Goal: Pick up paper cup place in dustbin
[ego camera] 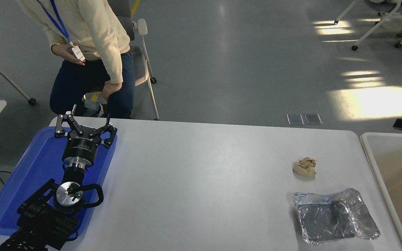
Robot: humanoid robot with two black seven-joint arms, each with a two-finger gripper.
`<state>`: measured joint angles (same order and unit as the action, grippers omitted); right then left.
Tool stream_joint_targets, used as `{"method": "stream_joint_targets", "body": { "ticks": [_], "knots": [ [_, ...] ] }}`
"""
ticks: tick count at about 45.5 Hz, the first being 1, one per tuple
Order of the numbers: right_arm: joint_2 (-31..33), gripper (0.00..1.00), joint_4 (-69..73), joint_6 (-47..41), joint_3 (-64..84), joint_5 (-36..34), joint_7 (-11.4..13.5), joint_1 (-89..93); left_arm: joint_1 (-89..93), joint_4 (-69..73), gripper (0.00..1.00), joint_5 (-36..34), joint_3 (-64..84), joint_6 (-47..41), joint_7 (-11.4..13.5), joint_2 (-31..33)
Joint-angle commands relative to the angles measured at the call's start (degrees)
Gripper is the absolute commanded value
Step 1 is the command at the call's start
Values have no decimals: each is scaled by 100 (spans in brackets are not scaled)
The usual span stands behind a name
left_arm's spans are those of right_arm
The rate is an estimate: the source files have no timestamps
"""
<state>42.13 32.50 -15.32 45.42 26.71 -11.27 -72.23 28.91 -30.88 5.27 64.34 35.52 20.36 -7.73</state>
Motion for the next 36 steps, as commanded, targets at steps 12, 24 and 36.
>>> {"method": "stream_joint_targets", "body": {
  "ticks": [12, 24, 36],
  "knots": [
    [200, 100, 4369, 20, 1987, 951, 46, -3217, 9, -6, 100, -8, 0, 8, -15, 0],
    [-512, 100, 5222, -24, 2550, 880, 54, -4061, 0, -6, 100, -8, 0, 8, -23, 0],
    [-1101, 100, 5794, -550, 2594, -50, 54, -4835, 0, -6, 100, -8, 0, 8, -23, 0]
  ]
}}
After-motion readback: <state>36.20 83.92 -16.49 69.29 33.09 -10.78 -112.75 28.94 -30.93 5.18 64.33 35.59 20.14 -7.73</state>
